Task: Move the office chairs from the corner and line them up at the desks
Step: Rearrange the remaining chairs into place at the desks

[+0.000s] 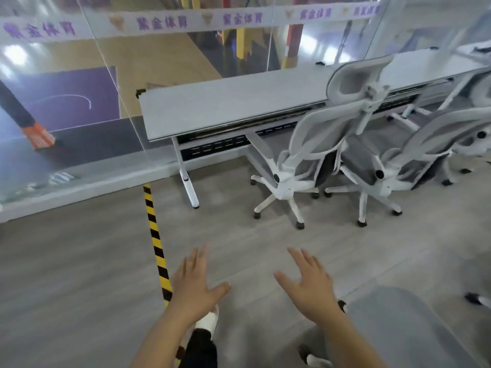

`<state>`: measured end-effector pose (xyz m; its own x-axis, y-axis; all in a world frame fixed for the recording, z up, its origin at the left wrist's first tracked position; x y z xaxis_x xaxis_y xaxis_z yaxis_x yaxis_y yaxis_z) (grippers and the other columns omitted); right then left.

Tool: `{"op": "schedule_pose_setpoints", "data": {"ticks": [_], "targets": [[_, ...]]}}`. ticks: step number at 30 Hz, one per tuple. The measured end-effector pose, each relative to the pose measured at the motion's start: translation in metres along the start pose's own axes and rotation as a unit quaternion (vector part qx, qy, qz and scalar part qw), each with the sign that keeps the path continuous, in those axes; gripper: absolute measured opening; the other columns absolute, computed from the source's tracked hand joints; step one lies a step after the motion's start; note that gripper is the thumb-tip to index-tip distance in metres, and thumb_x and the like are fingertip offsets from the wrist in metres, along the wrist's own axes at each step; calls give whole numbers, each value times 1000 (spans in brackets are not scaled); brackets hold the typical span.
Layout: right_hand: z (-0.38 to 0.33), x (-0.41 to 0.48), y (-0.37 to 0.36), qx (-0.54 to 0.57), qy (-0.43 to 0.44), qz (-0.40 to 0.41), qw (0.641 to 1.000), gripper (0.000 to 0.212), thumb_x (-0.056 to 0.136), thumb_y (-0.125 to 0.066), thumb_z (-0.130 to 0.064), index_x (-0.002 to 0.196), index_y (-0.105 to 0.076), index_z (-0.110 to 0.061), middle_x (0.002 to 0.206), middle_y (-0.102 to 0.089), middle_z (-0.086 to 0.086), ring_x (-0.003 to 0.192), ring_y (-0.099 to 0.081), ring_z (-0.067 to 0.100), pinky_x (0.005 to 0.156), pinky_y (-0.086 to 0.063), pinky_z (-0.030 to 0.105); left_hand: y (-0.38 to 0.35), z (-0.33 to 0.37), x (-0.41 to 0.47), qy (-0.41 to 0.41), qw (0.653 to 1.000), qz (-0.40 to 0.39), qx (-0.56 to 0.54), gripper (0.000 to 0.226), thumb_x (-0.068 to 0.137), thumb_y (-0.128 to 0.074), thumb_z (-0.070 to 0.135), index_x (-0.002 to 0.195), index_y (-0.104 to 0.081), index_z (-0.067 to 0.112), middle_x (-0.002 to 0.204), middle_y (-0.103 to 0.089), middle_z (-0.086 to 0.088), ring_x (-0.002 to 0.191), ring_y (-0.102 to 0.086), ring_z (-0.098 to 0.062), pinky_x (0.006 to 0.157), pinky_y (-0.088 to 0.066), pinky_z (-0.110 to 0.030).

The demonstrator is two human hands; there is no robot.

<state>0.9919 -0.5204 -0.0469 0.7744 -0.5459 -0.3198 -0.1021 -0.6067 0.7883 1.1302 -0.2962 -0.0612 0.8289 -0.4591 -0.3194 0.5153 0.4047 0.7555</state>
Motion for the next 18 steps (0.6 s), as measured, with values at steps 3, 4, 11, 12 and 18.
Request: {"op": "schedule_pose_setpoints", "data": {"ticks": [3, 4, 11, 12, 18], "targets": [[-27, 49, 24, -30, -57, 15, 998, 74, 86, -46, -67, 150, -18, -41, 162, -11, -5, 149, -6, 21, 117, -15, 49, 38, 13, 86, -53, 998, -21, -19, 104, 81, -64, 57, 152, 10, 41, 163, -2, 3, 150, -2, -22, 121, -13, -44], [-40, 64, 41, -27, -70, 36, 997, 73, 87, -47, -66, 149, -20, -40, 161, -15, -5, 148, -8, 21, 117, -17, 48, 54, 23, 114, -74, 997, -28, -22, 104, 81, -66, 55, 152, 8, 42, 163, -4, 4, 150, -5, -22, 120, -15, -45], [-105, 156, 157, 33, -98, 191, 976, 75, 84, -55, -64, 148, -24, -43, 160, -17, -6, 148, -13, 19, 116, -22, 48, 115, 134, 295, -206, 975, -79, 18, 102, 78, -68, 58, 154, -3, 39, 164, -1, 4, 151, 0, -24, 121, -8, -47], [-108, 168, 168, 60, -102, 201, 972, 76, 83, -57, -64, 148, -25, -42, 160, -18, -7, 147, -16, 17, 116, -23, 47, 114, 151, 316, -224, 970, -95, 23, 102, 77, -68, 59, 154, -4, 40, 164, -1, 5, 150, -1, -23, 121, -9, -48], [-102, 267, 241, 307, -92, 223, 921, 81, 77, -68, -62, 145, -25, -52, 155, -23, -21, 142, -24, 9, 107, -30, 33, 97, 251, 425, -304, 938, -168, 25, 103, 75, -75, 51, 153, -8, 41, 164, -3, 7, 151, -1, -18, 121, -11, -47]]}}
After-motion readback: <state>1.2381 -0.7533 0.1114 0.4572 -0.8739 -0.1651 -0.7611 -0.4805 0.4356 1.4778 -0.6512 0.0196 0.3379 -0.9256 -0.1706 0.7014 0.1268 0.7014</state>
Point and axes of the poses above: each hand's wrist, its own x-axis towards the middle knuckle, its own y-axis out of the back of the hand, z = x × y, the point moved 7 cm from there along x, towards the middle knuckle
